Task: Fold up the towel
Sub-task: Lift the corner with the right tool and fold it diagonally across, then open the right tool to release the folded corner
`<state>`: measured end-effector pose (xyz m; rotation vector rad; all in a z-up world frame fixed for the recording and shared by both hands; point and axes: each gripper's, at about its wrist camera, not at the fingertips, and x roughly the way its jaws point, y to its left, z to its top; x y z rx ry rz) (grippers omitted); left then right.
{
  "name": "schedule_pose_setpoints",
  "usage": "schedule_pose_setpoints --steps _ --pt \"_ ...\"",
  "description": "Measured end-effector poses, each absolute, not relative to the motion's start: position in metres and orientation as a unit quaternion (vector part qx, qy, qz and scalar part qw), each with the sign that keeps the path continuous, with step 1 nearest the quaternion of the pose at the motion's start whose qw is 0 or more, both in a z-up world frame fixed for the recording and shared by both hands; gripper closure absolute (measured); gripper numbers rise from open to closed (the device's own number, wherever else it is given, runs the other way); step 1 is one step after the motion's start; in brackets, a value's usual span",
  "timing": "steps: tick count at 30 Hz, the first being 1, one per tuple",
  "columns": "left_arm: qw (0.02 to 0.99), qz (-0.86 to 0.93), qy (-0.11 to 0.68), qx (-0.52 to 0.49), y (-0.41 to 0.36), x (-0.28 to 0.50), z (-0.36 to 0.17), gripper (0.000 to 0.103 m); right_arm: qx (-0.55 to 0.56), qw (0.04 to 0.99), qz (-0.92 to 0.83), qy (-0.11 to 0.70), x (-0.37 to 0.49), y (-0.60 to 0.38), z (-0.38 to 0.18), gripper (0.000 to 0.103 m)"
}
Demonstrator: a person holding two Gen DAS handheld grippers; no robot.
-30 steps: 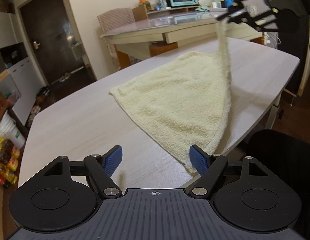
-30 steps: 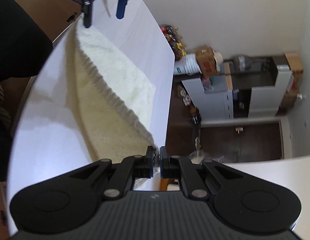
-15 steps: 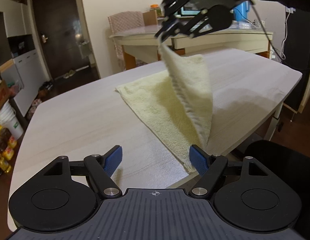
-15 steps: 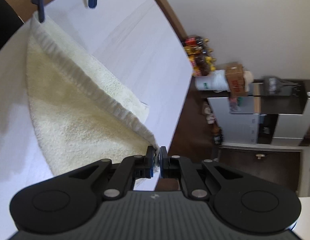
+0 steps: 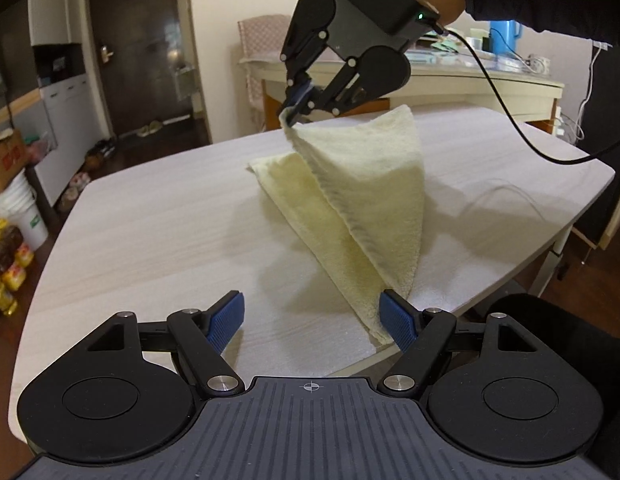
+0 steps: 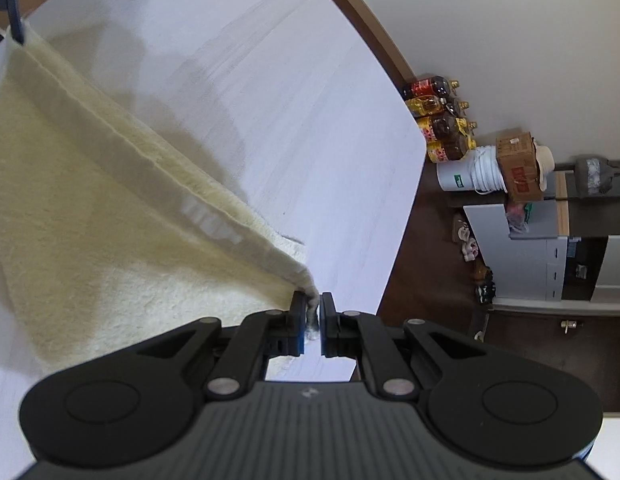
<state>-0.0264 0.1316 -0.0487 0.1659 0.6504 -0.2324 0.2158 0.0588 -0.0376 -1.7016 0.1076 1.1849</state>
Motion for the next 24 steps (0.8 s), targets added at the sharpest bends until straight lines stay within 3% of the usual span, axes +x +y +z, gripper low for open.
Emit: schedule_pose_setpoints --steps 12,15,24 --pt "0.944 -0.088 0.314 0.038 0.137 -0.028 -0.047 0.020 -0.699 0.506 0.501 0.068 0.231 0.081 -0.061 0.095" --pt "0.944 -0.087 0.315 0.036 0.136 -0.029 -0.047 0.019 -0.692 0.515 0.500 0.074 0.236 0.086 -0.064 0.080" --pt "0.947 -0.061 0.313 0.029 0.144 -0.036 -0.046 0.017 -0.641 0.576 0.497 0.098 0.249 0.088 -0.054 0.074"
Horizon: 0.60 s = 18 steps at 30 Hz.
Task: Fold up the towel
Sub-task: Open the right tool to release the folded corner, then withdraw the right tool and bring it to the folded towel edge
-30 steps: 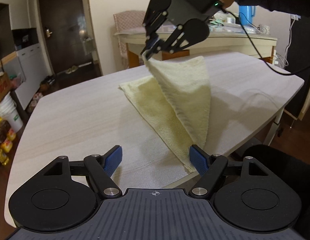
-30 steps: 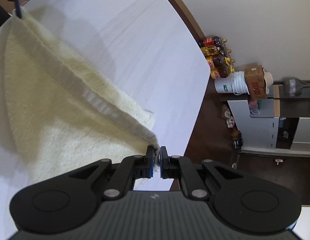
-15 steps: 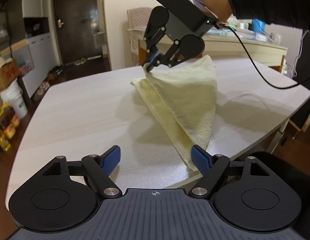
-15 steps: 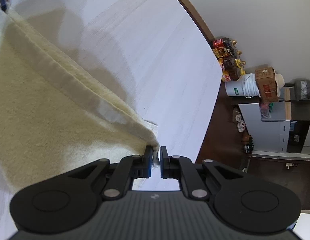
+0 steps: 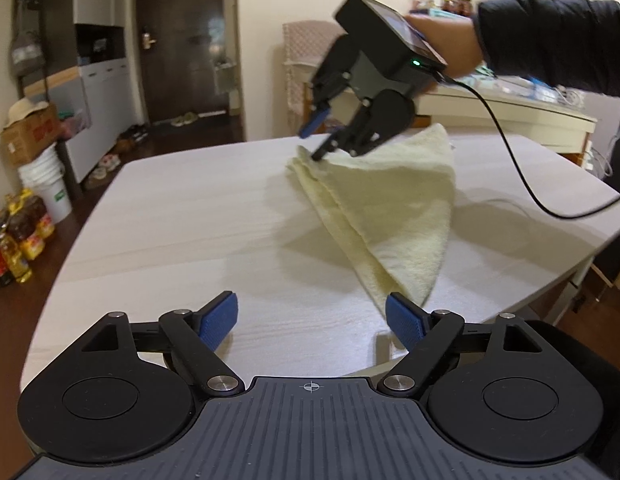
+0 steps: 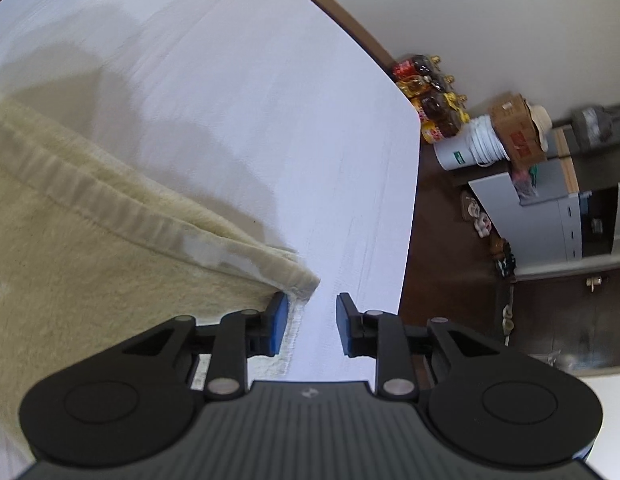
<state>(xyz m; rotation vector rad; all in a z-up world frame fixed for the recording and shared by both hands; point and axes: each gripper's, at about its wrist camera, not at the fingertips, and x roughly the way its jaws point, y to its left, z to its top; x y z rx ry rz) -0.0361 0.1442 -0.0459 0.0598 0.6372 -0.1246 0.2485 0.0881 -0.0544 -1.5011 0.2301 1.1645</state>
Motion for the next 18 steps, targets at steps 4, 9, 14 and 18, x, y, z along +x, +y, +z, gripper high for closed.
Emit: schedule_pose_setpoints --steps 4,9,14,18 --pt "0.946 -0.056 0.317 0.039 0.141 -0.040 -0.047 0.017 -0.634 0.592 0.488 0.097 0.247 0.085 -0.047 0.069" --pt "0.950 -0.042 0.306 0.043 0.145 -0.047 -0.042 0.015 -0.607 0.636 0.465 0.103 0.239 0.075 -0.032 0.064" --pt "0.954 -0.027 0.296 0.047 0.150 -0.051 -0.037 0.013 -0.479 0.719 0.477 0.160 0.206 0.040 0.007 0.057" --pt "0.958 -0.005 0.283 0.037 0.159 -0.057 -0.030 0.012 -0.357 0.753 0.516 0.199 0.160 0.005 0.027 0.057"
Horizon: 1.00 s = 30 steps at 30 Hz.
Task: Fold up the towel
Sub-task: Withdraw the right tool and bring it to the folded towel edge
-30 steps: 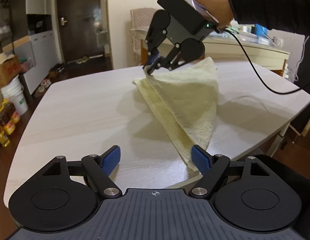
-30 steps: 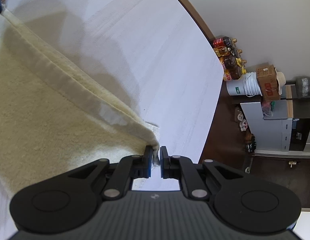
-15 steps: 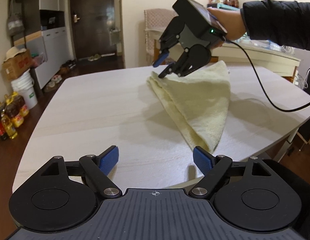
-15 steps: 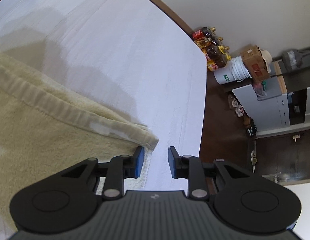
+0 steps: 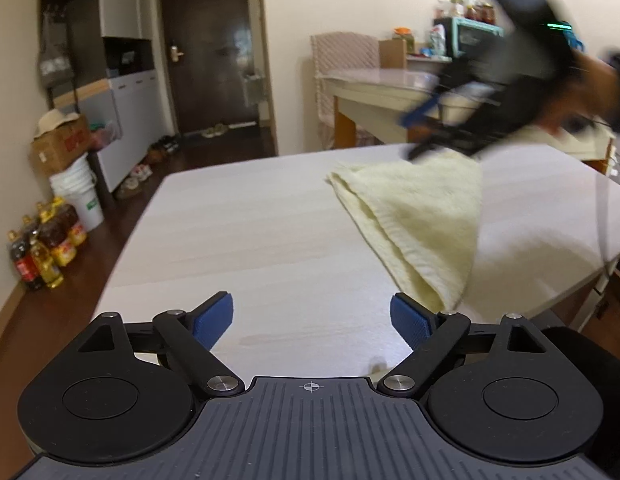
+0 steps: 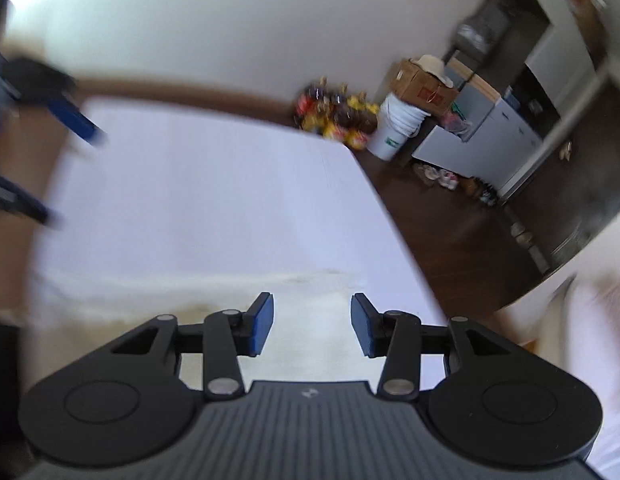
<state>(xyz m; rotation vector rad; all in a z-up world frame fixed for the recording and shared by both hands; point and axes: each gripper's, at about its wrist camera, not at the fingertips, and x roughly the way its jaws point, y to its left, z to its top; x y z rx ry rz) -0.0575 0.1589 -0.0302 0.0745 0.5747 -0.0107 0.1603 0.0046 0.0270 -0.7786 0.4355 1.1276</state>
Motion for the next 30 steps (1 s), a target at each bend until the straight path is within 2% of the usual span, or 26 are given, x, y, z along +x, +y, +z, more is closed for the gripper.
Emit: schedule_pose_setpoints --steps 3,8,21,25,30 --pt "0.959 0.008 0.281 0.022 0.166 -0.060 -0.027 0.010 -0.302 0.756 0.539 0.215 0.118 -0.007 0.025 0.063" --pt "0.959 0.020 0.283 -0.010 0.178 -0.063 -0.023 0.010 -0.293 0.764 0.537 0.204 0.066 -0.008 0.011 0.075" --pt "0.963 0.028 0.269 -0.009 0.188 -0.079 -0.015 0.006 -0.265 0.785 0.511 0.227 0.052 0.005 -0.013 0.075" --pt "0.963 0.031 0.269 -0.010 0.192 -0.083 -0.016 0.006 -0.270 0.782 0.511 0.233 0.052 0.008 -0.021 0.070" --pt "0.961 0.032 0.274 -0.013 0.196 -0.085 -0.020 0.006 -0.263 0.783 0.510 0.239 0.060 0.016 -0.023 0.069"
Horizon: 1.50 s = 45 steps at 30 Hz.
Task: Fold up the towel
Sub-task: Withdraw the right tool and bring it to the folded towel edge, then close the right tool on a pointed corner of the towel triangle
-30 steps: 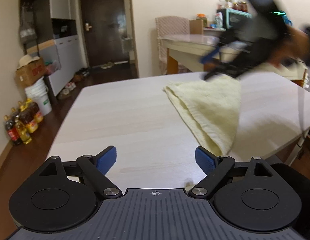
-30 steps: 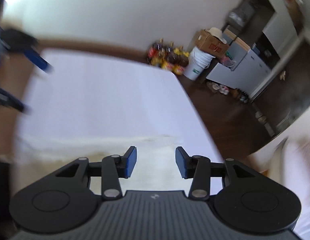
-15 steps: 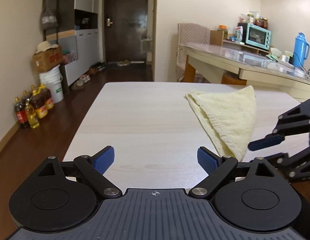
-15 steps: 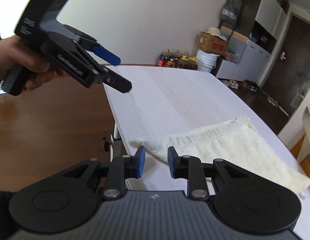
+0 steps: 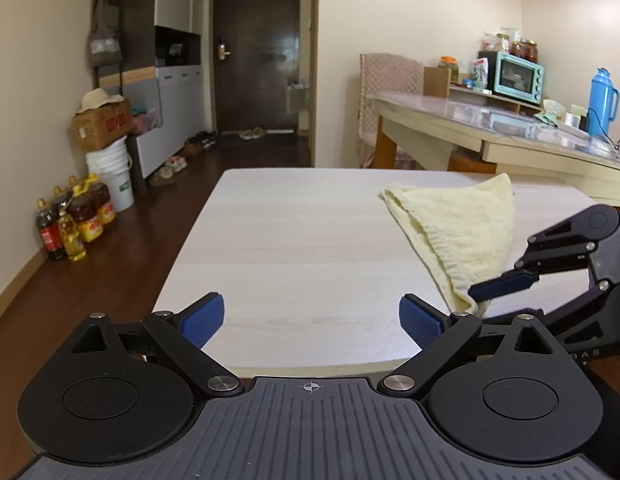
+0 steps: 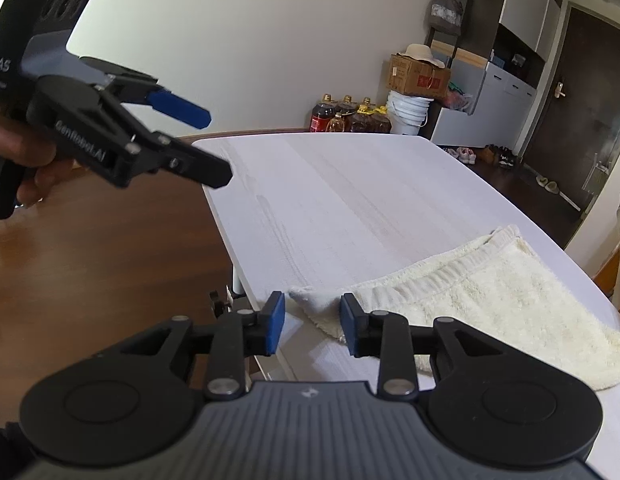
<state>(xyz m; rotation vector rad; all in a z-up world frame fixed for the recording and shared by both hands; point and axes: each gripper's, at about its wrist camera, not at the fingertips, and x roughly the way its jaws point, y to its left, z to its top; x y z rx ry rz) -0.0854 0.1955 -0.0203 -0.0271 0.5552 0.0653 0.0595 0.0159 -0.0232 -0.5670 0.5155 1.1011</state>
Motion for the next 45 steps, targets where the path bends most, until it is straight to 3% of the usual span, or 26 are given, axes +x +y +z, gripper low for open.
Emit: schedule_pose_setpoints --steps 5,10,24,33,45 --pt "0.960 0.032 0.276 -0.016 0.198 -0.088 -0.022 0.005 -0.258 0.794 0.495 0.240 0.068 0.028 -0.026 0.071" --pt "0.961 0.028 0.275 -0.010 0.199 -0.084 -0.018 0.005 -0.248 0.804 0.487 0.232 0.067 0.023 -0.029 0.092" --pt "0.961 -0.065 0.263 0.052 0.189 -0.014 -0.004 0.005 -0.166 0.745 0.587 0.271 0.024 -0.028 0.004 0.093" --pt "0.933 -0.163 0.313 0.071 0.198 0.084 -0.016 0.005 -0.140 0.719 0.625 0.268 0.014 -0.048 0.022 0.093" --pt "0.901 -0.193 0.369 0.125 0.198 0.124 -0.047 0.004 -0.069 0.716 0.644 0.263 0.049 -0.087 0.053 0.093"
